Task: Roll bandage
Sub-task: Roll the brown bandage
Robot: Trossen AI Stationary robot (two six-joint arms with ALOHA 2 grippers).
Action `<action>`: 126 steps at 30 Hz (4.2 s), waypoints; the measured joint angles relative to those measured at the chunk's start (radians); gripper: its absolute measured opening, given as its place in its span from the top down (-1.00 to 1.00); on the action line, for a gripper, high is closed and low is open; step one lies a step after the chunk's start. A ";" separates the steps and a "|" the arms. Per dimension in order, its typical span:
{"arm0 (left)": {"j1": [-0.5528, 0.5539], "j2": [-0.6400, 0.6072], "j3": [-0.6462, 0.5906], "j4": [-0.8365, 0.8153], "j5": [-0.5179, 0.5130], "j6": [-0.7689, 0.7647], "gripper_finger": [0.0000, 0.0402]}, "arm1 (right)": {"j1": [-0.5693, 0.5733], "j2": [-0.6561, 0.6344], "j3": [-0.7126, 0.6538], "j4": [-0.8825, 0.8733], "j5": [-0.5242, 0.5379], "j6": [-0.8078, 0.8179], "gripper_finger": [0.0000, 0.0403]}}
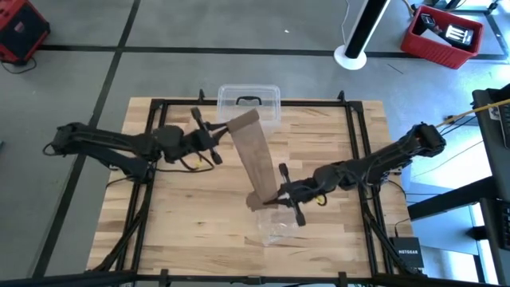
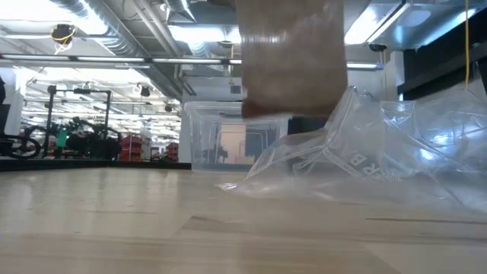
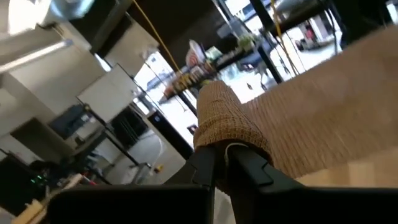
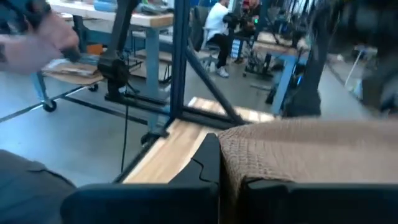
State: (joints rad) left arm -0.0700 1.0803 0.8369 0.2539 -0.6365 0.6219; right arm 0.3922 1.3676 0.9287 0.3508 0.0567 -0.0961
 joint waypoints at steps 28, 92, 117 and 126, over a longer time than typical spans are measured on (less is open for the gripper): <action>-0.312 0.381 -0.091 0.187 0.011 -0.173 0.93 | -0.241 0.001 0.506 -0.477 0.293 -0.204 0.98; -0.396 0.508 -0.001 -0.161 0.178 -1.004 0.93 | -0.571 0.195 0.142 -0.645 -0.236 0.339 -0.54; -0.407 0.285 0.105 -0.049 0.012 -0.581 0.92 | -0.497 -0.169 0.199 -0.936 -0.224 0.058 -0.55; -0.341 0.216 0.106 0.207 -0.020 -0.214 0.91 | -0.381 -0.369 -0.166 -0.469 -0.110 0.060 -0.55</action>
State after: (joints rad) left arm -0.4114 1.2966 0.9425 0.4611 -0.6569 0.4084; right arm 0.0108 0.9989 0.7629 -0.1187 -0.0532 -0.0359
